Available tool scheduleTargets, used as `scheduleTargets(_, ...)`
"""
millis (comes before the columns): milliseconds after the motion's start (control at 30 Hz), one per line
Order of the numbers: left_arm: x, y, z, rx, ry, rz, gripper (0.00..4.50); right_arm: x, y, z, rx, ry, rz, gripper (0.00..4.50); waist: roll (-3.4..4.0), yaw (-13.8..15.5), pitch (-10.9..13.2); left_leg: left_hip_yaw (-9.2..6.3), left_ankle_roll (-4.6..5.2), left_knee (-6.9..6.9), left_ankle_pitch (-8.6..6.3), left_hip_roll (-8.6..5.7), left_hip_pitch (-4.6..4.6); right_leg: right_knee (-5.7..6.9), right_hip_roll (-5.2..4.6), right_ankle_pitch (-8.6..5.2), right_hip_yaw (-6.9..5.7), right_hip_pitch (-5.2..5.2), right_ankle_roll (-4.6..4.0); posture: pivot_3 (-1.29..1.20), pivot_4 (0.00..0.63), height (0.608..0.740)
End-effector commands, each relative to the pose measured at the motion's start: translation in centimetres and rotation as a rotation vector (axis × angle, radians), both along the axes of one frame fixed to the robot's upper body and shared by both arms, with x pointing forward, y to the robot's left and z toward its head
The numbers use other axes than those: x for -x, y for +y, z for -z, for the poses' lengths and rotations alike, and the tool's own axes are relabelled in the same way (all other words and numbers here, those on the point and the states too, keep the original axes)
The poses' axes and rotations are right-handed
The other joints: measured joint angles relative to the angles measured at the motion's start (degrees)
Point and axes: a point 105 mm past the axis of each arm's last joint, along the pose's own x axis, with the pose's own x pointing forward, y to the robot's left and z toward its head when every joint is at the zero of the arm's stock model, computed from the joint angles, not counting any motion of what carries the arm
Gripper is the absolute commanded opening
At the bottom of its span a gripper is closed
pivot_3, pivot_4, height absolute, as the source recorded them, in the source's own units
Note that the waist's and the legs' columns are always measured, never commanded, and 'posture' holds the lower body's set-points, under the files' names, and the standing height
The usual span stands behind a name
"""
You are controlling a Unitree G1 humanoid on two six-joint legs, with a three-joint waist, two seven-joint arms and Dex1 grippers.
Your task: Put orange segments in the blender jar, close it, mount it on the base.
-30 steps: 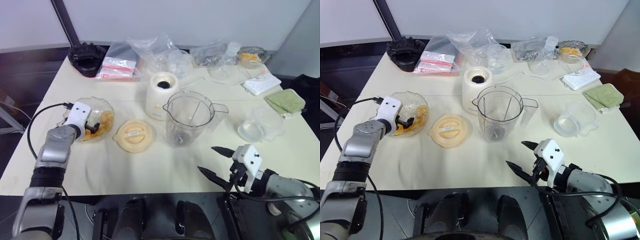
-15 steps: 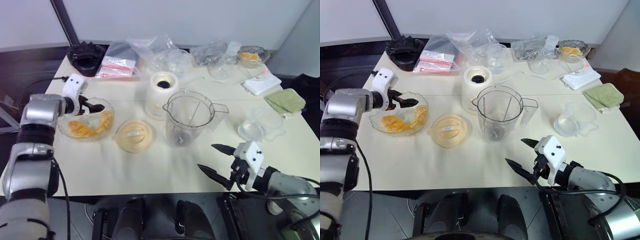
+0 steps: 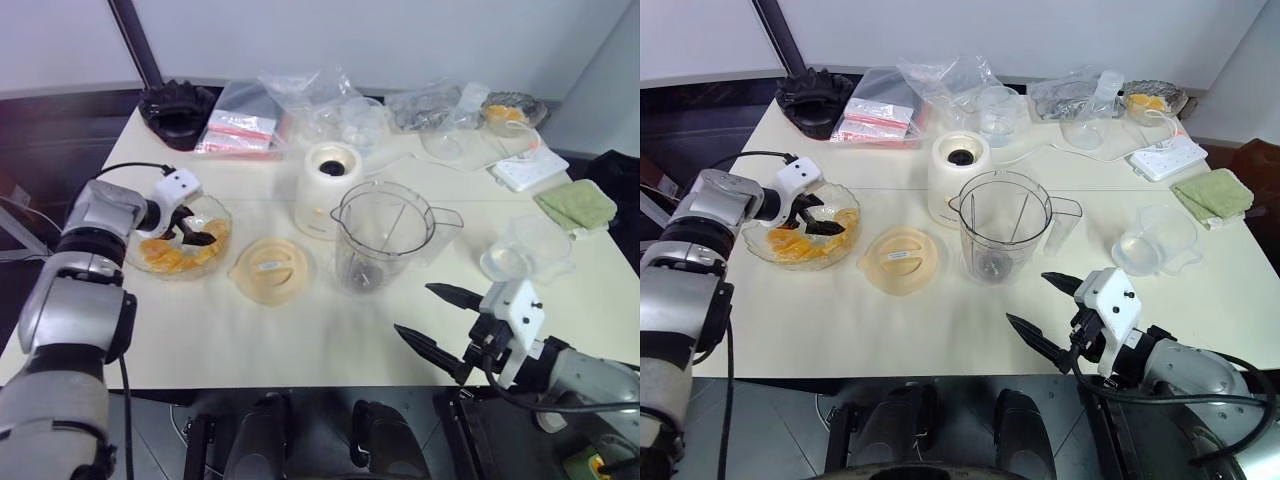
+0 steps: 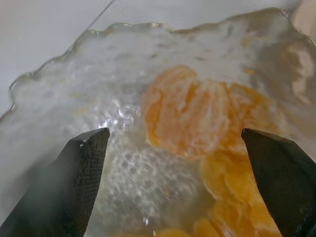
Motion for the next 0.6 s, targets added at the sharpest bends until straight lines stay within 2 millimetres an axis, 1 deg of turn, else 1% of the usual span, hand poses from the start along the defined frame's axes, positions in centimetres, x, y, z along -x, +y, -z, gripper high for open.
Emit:
scheduleTargets(33, -0.5, -0.1, -1.1, -0.001, -0.052, 0.004, 4.47, 0.8, 0.5, -0.9, -0.013, -0.031, 0.006, 4.50, 0.00, -0.04, 0.00, 0.00, 0.00, 0.00, 0.00, 0.00, 0.00, 0.00, 0.01, 0.03, 0.00, 0.00, 0.05, 0.00, 0.150, 0.740)
scheduleTargets(100, -0.5, -0.1, -0.8, 0.003, -0.048, -0.002, 4.47, 1.1, 0.6, -0.7, -0.016, -0.023, 0.012, 4.50, 0.00, -0.06, 0.00, 0.00, 0.00, 0.00, 0.00, 0.00, 0.02, 0.02, 0.01, 0.08, 0.00, 0.00, 0.15, 0.00, 0.150, 0.740)
scheduleTargets(233, -0.2, 0.5, 0.3, -0.020, -0.028, -0.028, 4.47, 1.6, 0.5, -0.4, -0.015, -0.007, 0.027, 4.50, -0.01, -0.04, -0.01, 0.00, 0.00, 0.08, 0.01, 0.02, 0.04, 0.02, 0.01, 0.09, 0.00, 0.05, 0.15, 0.00, 0.150, 0.740)
scheduleTargets(567, 0.1, 0.9, 1.9, -0.022, 0.002, -0.072, 4.47, 1.5, 0.7, -0.6, -0.019, -0.015, 0.039, 4.50, -0.03, -0.07, -0.02, -0.01, 0.01, 0.09, 0.01, 0.02, 0.04, 0.03, 0.01, 0.10, 0.00, 0.06, 0.15, 0.00, 0.150, 0.740)
scheduleTargets(600, 0.2, 0.9, 2.1, -0.019, 0.007, -0.076, 4.23, 1.4, 0.8, -0.6, -0.020, -0.017, 0.040, 4.50, -0.03, -0.06, -0.02, 0.00, 0.01, 0.09, 0.01, 0.02, 0.05, 0.03, 0.01, 0.11, 0.00, 0.06, 0.16, 0.00, 0.150, 0.740)
